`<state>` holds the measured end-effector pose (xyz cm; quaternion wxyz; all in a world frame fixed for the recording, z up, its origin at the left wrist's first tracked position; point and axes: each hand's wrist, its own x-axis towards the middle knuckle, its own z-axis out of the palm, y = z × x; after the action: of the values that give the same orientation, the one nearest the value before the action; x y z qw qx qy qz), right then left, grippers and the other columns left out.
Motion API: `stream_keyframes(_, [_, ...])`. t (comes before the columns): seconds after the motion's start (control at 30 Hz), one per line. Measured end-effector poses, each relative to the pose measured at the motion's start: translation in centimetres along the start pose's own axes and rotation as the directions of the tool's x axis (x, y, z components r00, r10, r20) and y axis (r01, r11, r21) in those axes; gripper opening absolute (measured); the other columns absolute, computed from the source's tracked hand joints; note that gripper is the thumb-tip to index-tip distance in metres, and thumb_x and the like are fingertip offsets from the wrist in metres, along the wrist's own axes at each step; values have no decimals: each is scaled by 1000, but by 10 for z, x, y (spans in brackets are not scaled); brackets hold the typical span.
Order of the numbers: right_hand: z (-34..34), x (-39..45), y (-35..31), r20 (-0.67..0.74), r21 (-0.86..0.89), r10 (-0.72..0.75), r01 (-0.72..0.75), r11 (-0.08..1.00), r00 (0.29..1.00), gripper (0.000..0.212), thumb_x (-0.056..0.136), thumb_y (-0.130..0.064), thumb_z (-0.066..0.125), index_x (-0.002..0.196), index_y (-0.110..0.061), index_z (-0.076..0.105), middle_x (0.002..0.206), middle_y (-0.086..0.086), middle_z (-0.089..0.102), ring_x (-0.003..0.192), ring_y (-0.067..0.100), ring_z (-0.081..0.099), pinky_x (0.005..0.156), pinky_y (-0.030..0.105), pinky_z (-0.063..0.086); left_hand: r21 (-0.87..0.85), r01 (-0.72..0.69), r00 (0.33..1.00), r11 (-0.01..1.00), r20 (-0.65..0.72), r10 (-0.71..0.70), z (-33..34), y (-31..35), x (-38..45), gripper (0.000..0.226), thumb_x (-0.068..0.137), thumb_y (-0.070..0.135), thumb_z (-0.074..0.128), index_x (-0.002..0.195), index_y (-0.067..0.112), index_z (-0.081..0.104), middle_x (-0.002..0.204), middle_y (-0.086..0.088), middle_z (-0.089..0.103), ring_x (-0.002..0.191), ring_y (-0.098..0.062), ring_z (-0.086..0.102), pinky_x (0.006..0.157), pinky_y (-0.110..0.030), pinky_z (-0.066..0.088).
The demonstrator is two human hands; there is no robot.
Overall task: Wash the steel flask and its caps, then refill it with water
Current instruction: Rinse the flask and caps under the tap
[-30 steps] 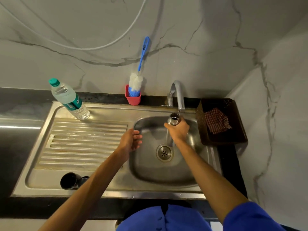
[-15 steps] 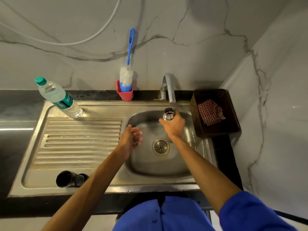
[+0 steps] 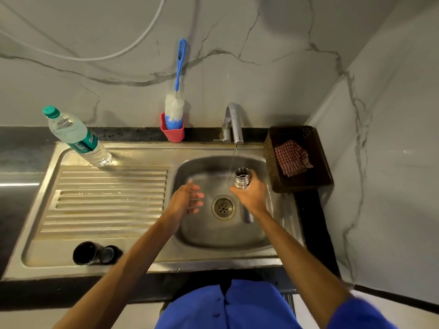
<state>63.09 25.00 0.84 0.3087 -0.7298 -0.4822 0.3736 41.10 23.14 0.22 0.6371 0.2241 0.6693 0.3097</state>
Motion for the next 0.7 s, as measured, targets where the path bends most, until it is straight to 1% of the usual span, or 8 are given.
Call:
stream_keyframes(0.1, [1, 5, -3, -111, 116, -13, 26, 993, 994, 52, 71, -20, 92, 114, -27, 63, 92, -16, 71, 85, -6, 70, 76, 12, 56, -23, -6, 1000, 1000, -10, 6, -2, 2, -3, 39, 113, 43, 40, 113, 15, 66, 89, -4, 74, 74, -20, 67, 67, -33, 50])
stream_keyframes(0.23, [9, -8, 6, -40, 120, 86, -81, 989, 995, 45, 70, -20, 92, 105, -26, 65, 87, -13, 72, 87, 12, 75, 66, 15, 56, -63, 9, 999, 998, -33, -11, -7, 6, -11, 38, 113, 43, 40, 111, 15, 66, 90, -5, 73, 72, -20, 65, 66, -32, 49])
stream_keyframes(0.37, [6, 3, -4, -104, 199, 52, -31, 980, 993, 45, 71, -23, 93, 106, -28, 65, 89, -15, 73, 80, -3, 72, 74, 16, 58, -118, -6, 995, 993, -98, -6, -14, 10, -11, 35, 112, 38, 42, 102, 16, 67, 78, -2, 72, 65, -19, 63, 65, -32, 47])
stream_keyframes(0.47, [15, -6, 2, -10, 124, 57, -56, 991, 998, 41, 69, -22, 92, 100, -29, 65, 81, -14, 72, 77, 5, 73, 78, 31, 62, -140, 28, 996, 990, -76, -38, -15, 9, -18, 33, 112, 39, 41, 101, 18, 65, 78, -1, 70, 62, -17, 62, 64, -31, 46])
stream_keyframes(0.53, [9, -6, -1, -29, 170, 102, -96, 981, 994, 42, 73, -19, 91, 102, -28, 62, 80, -16, 69, 75, 3, 70, 72, 26, 61, -151, 31, 997, 988, -65, -41, -15, 11, -22, 32, 112, 39, 41, 101, 18, 63, 80, -2, 68, 60, -15, 62, 63, -30, 45])
stream_keyframes(0.6, [1, 1, -13, -88, 260, 80, -55, 964, 993, 43, 75, -19, 91, 107, -28, 62, 86, -16, 69, 76, -3, 69, 67, 12, 55, -145, 16, 996, 989, -86, -29, -14, 11, -23, 31, 112, 36, 40, 100, 18, 62, 79, -2, 66, 62, -16, 60, 63, -30, 44])
stream_keyframes(0.63, [3, 3, -17, -84, 247, 55, -32, 969, 995, 45, 74, -20, 91, 108, -29, 63, 88, -17, 70, 78, -6, 69, 68, 9, 54, -151, 11, 995, 989, -95, -26, -13, 11, -25, 31, 112, 36, 39, 100, 18, 62, 79, -2, 65, 64, -17, 59, 63, -30, 44])
stream_keyframes(0.7, [11, -7, -15, 26, 169, 40, -44, 985, 999, 45, 70, -22, 93, 105, -29, 66, 86, -18, 71, 76, -10, 68, 72, 13, 58, -135, 30, 997, 990, -72, -40, -10, 12, -30, 32, 113, 36, 38, 102, 18, 61, 79, -2, 64, 63, -17, 58, 63, -29, 43])
